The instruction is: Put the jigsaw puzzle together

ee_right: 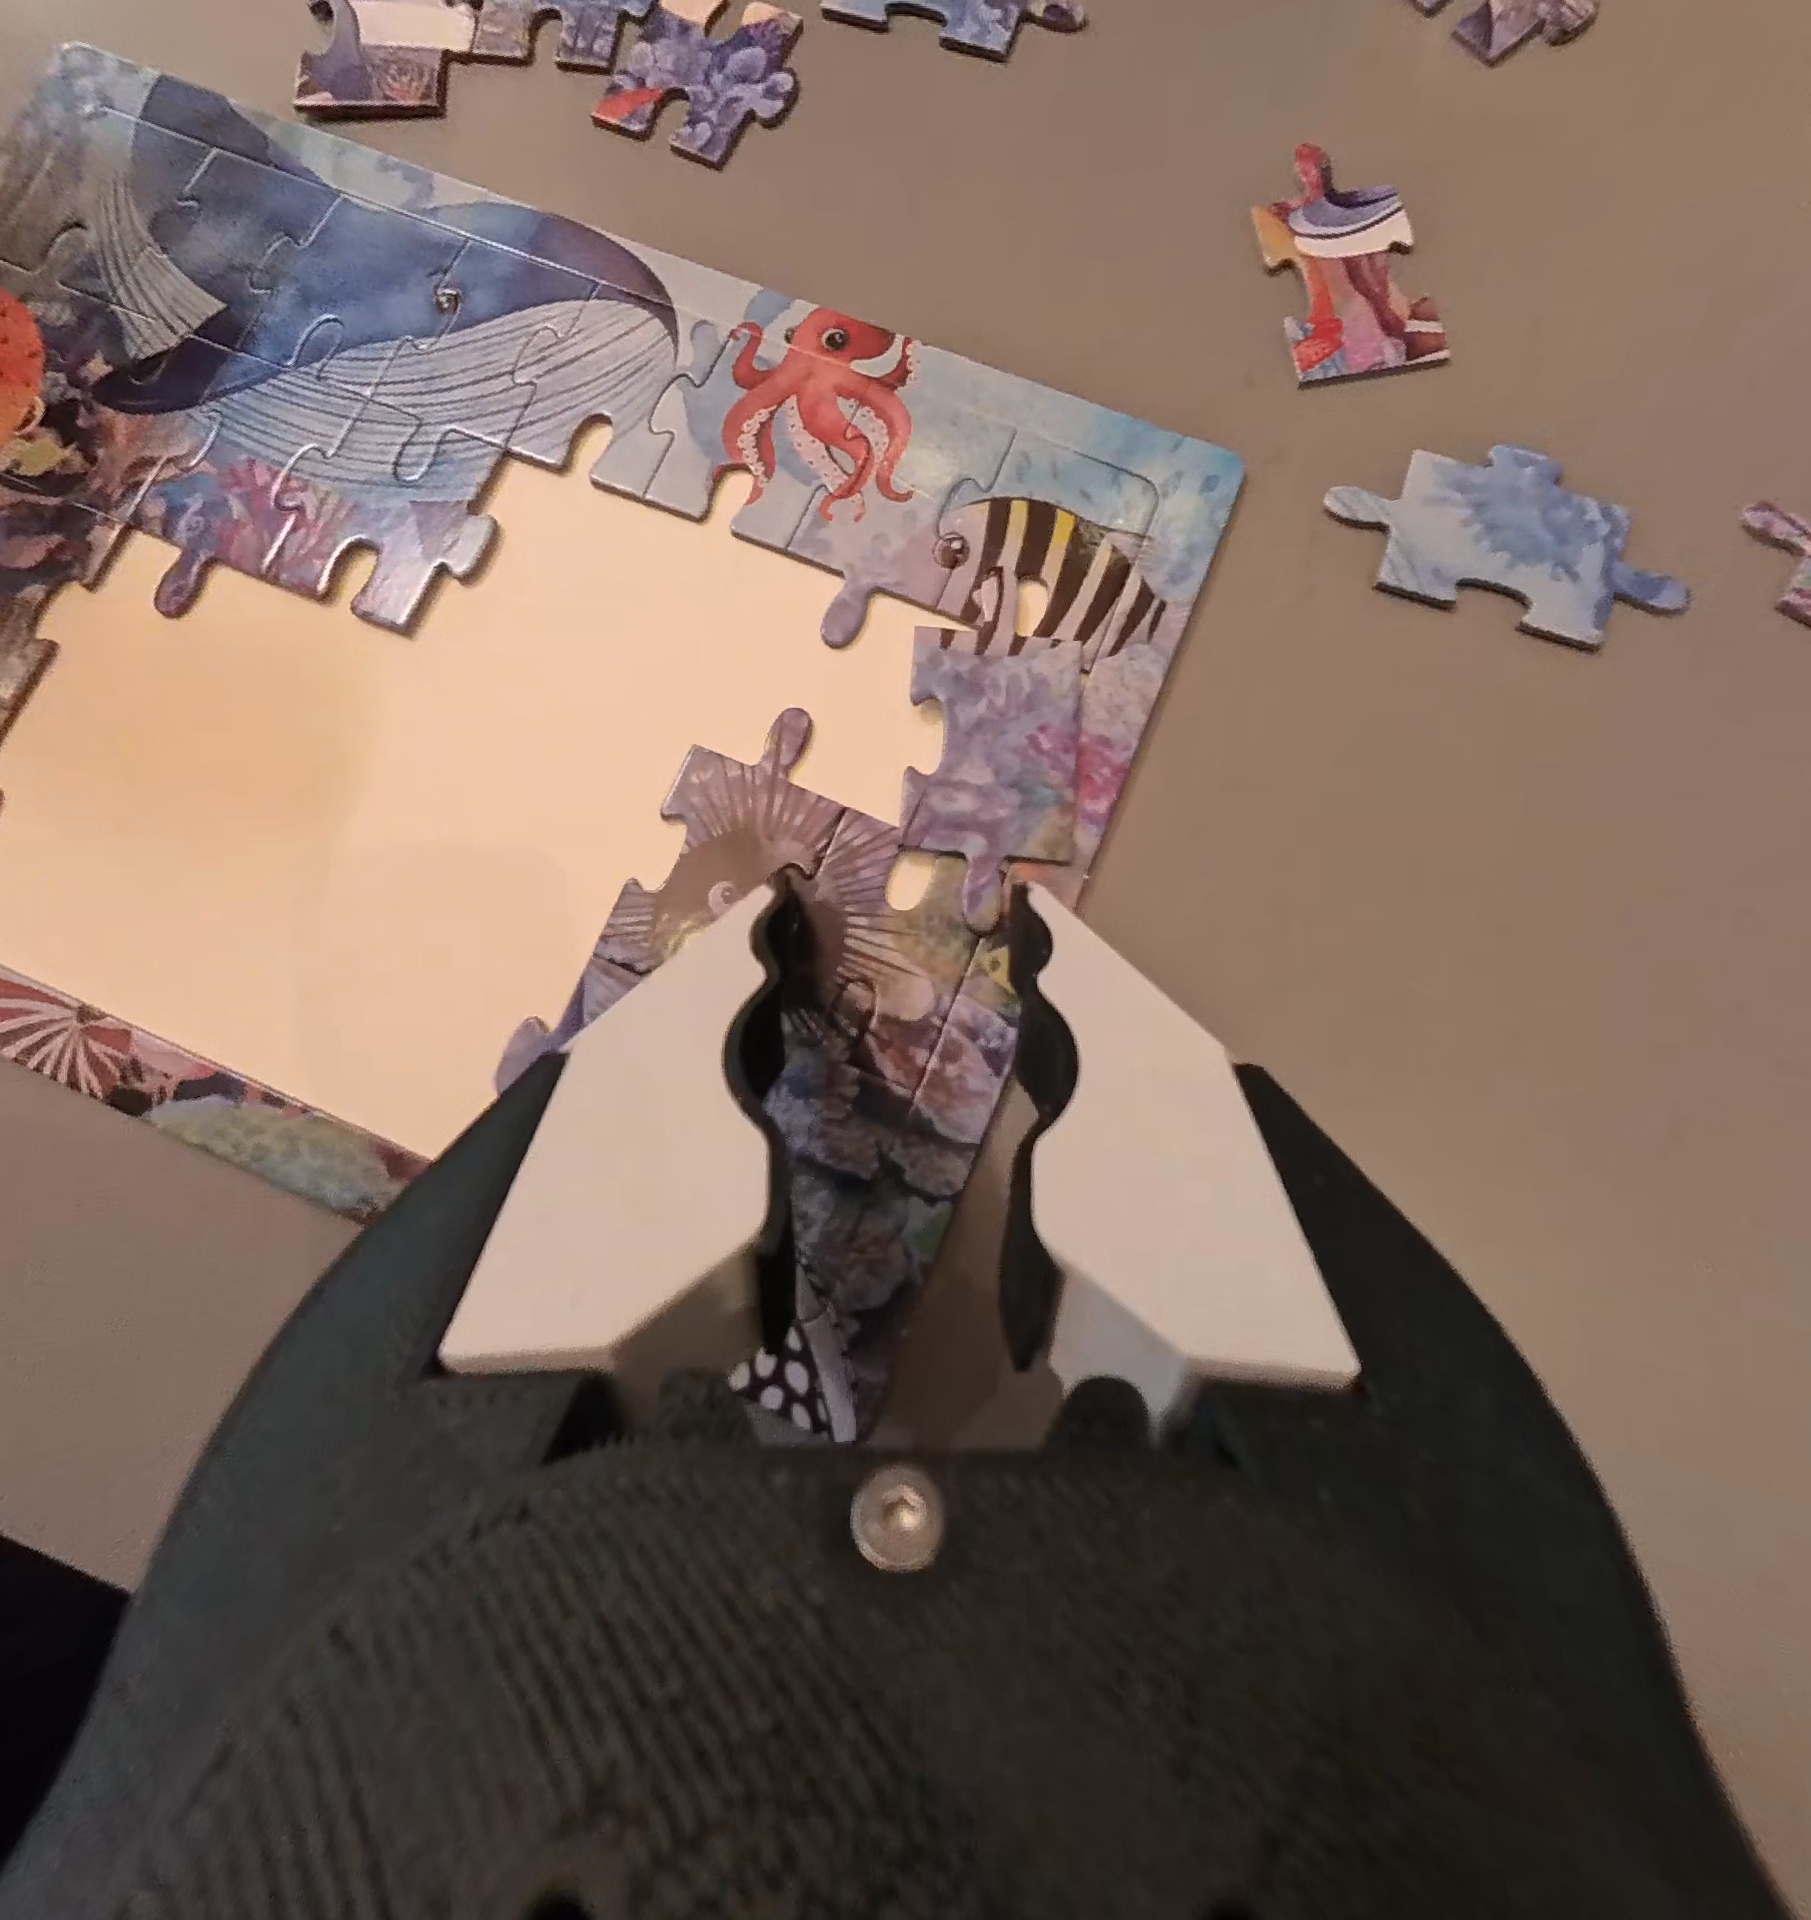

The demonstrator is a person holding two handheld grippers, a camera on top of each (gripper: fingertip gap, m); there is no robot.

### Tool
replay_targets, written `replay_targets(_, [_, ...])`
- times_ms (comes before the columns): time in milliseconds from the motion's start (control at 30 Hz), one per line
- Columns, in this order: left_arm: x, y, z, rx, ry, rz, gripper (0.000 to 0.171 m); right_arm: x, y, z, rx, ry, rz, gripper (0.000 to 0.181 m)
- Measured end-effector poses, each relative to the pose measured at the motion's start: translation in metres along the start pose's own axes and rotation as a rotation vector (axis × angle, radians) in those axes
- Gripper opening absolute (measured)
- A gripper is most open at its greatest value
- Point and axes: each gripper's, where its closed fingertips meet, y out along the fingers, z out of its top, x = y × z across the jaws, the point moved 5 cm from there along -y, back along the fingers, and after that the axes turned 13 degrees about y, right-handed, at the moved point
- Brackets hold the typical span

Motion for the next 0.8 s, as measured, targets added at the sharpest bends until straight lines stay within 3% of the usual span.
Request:
replay_targets(567, [0.000, 0.000, 0.000, 0.001, 0.001, 0.001, 0.034, -0.014, -0.001, 0.001, -0.021, -0.036, 0.048, 0.038])
replay_targets(700, [0.001, 0.000, 0.000, 0.001, 0.002, 0.000, 0.034, -0.019, -0.003, 0.006, 0.029, -0.146, 0.065, 0.038])
replay_targets(800, [0.001, 0.001, 0.000, 0.001, 0.001, -0.002, 0.034, -0.010, -0.001, 0.013, 0.047, -0.264, -0.009, 0.031])
